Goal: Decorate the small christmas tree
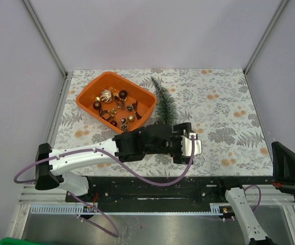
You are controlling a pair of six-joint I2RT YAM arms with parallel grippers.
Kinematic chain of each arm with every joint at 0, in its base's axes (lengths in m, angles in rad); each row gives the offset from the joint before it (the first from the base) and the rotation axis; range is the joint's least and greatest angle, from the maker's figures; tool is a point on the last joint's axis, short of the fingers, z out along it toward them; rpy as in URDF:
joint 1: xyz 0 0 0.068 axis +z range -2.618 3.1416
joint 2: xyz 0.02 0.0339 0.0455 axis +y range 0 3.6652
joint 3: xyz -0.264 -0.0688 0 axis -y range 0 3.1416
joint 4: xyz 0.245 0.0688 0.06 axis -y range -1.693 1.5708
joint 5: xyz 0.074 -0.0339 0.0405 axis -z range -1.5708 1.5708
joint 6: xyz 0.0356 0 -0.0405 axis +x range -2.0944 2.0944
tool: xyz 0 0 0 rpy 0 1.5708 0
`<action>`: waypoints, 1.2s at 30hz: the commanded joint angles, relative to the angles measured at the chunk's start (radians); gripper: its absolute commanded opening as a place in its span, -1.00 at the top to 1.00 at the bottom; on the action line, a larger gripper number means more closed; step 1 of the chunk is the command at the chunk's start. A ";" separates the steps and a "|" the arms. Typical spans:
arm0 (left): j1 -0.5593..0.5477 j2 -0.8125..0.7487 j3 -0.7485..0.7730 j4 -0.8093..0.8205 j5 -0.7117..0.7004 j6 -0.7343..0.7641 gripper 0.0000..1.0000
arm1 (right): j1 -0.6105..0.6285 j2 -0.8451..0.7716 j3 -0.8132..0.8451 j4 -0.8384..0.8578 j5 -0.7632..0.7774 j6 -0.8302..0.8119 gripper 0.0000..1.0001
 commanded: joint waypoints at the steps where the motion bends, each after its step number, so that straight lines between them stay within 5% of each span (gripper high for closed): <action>1: -0.013 0.018 -0.004 0.053 0.015 0.000 -0.62 | 0.026 0.002 0.042 -0.020 0.009 -0.020 1.00; 10: -0.013 0.015 0.023 0.006 0.038 -0.057 0.49 | 0.066 -0.001 0.050 -0.045 0.052 -0.035 1.00; 19: -0.015 -0.062 0.000 -0.052 0.047 -0.119 0.70 | 0.078 0.013 0.025 -0.040 0.047 -0.046 1.00; 36: 0.045 -0.392 -0.217 -0.197 0.111 -0.146 0.73 | 0.083 0.093 -0.075 0.101 -0.049 -0.025 1.00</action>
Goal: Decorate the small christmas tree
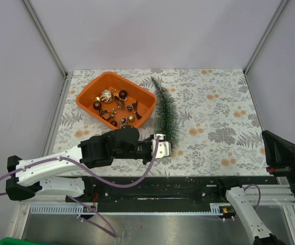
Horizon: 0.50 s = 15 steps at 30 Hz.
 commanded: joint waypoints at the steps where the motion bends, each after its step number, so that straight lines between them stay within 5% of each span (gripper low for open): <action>1: 0.058 -0.123 -0.062 -0.020 0.024 -0.020 0.73 | 0.010 0.071 -0.018 0.100 -0.054 0.005 1.00; 15: 0.253 -0.375 -0.283 0.057 -0.099 -0.109 0.72 | 0.008 0.307 -0.084 0.441 -0.386 0.094 1.00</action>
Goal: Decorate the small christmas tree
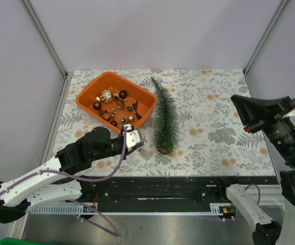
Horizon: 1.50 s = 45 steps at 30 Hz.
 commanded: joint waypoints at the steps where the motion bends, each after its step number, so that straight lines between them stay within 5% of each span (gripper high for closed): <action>1: 0.032 -0.043 -0.017 0.084 -0.062 -0.038 0.72 | 0.005 0.109 0.014 0.178 -0.158 0.059 1.00; 3: 0.042 -0.057 -0.026 0.096 -0.058 -0.058 0.64 | 0.005 0.135 0.032 0.199 -0.207 0.077 1.00; 9: 0.040 -0.009 0.006 0.210 0.019 -0.104 -0.51 | 0.005 0.108 0.063 0.180 -0.226 0.063 1.00; 15: 0.010 0.074 0.034 0.288 -0.007 -0.066 -0.98 | 0.005 0.036 0.124 0.072 -0.164 0.007 1.00; 26: -0.010 0.178 0.089 0.370 0.023 0.014 -0.98 | 0.008 -0.118 0.264 -0.282 0.040 -0.131 1.00; 33: -0.121 0.271 0.183 0.342 0.073 0.192 -0.98 | 0.015 -0.167 0.236 -0.348 0.078 -0.133 1.00; 45: -0.243 0.431 0.230 0.441 -0.016 0.246 -0.94 | 0.094 -0.208 0.281 -0.437 0.201 -0.156 1.00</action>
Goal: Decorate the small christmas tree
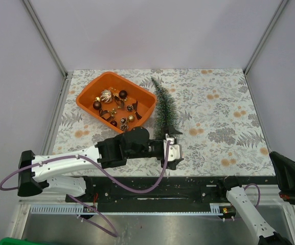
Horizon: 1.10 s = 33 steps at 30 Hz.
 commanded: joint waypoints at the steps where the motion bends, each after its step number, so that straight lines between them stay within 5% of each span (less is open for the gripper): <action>1: -0.042 0.037 0.049 0.100 -0.041 0.037 -0.85 | 0.027 -0.021 0.007 -0.020 0.057 -0.017 1.00; 10: -0.044 0.134 0.126 0.158 -0.169 0.008 0.60 | 0.062 -0.045 -0.018 -0.020 0.109 -0.040 1.00; 14: -0.044 0.163 0.128 0.163 -0.181 0.004 1.00 | 0.078 -0.049 -0.018 -0.025 0.150 -0.048 1.00; 33: -0.116 0.465 0.352 0.039 -0.035 -0.142 1.00 | 0.078 -0.055 -0.122 0.012 0.199 -0.060 1.00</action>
